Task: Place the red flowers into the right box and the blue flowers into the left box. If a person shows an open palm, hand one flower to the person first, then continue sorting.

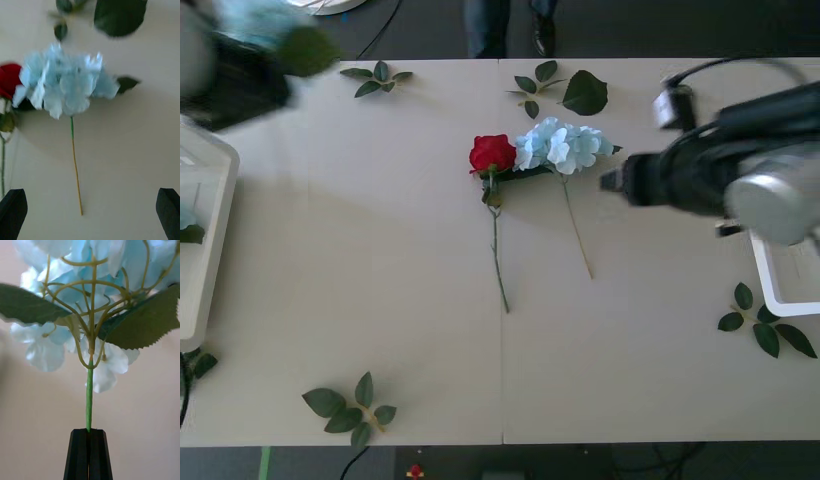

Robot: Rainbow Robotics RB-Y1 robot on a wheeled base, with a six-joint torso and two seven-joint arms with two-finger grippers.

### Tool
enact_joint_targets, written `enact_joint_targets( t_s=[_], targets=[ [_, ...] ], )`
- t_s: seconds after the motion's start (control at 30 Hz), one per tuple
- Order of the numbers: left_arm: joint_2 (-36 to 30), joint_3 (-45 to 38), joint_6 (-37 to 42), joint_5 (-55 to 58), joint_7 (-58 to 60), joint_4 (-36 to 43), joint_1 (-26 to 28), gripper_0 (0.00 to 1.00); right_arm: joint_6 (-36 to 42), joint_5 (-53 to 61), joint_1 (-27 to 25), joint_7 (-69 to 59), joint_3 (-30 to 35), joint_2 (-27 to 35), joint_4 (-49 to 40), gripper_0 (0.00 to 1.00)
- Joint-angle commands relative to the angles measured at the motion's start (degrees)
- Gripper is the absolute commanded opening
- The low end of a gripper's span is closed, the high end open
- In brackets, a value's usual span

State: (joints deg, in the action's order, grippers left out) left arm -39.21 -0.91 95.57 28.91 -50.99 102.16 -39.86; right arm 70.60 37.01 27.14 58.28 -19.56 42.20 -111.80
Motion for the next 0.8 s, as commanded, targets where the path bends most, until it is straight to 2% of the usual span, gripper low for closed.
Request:
enact_joint_targets(
  t_s=[0.03, 0.2, 0.4, 0.6, 0.8],
  targets=[
    [-4.1, -10.7, 8.6, 2.7, -11.5, 3.0, -1.7, 0.0, -5.6, -3.7, 5.4, -1.3, -6.2, -2.5, 6.4, 1.0],
    [-7.1, -19.7, 11.7, 3.3, -19.7, 2.9, 2.9, 0.0, -10.9, -7.3, 9.2, -1.3, -10.4, -6.6, 15.1, 1.0],
    [-10.5, -26.1, 6.3, 2.4, -27.8, 1.9, 12.9, 0.0, -15.1, -12.1, 14.0, -1.1, -13.9, -12.3, 25.8, 1.0],
    [-11.7, -30.3, -6.6, 1.6, -36.3, 0.3, 24.5, 0.0, -20.0, -15.9, 17.7, -1.5, -17.6, -16.6, 35.6, 1.0],
    [-11.6, -29.9, -26.2, 1.5, -45.2, -7.7, 29.7, 0.0, -21.6, -18.2, 19.0, -1.7, -19.0, -18.7, 40.7, 1.0]
  ],
)
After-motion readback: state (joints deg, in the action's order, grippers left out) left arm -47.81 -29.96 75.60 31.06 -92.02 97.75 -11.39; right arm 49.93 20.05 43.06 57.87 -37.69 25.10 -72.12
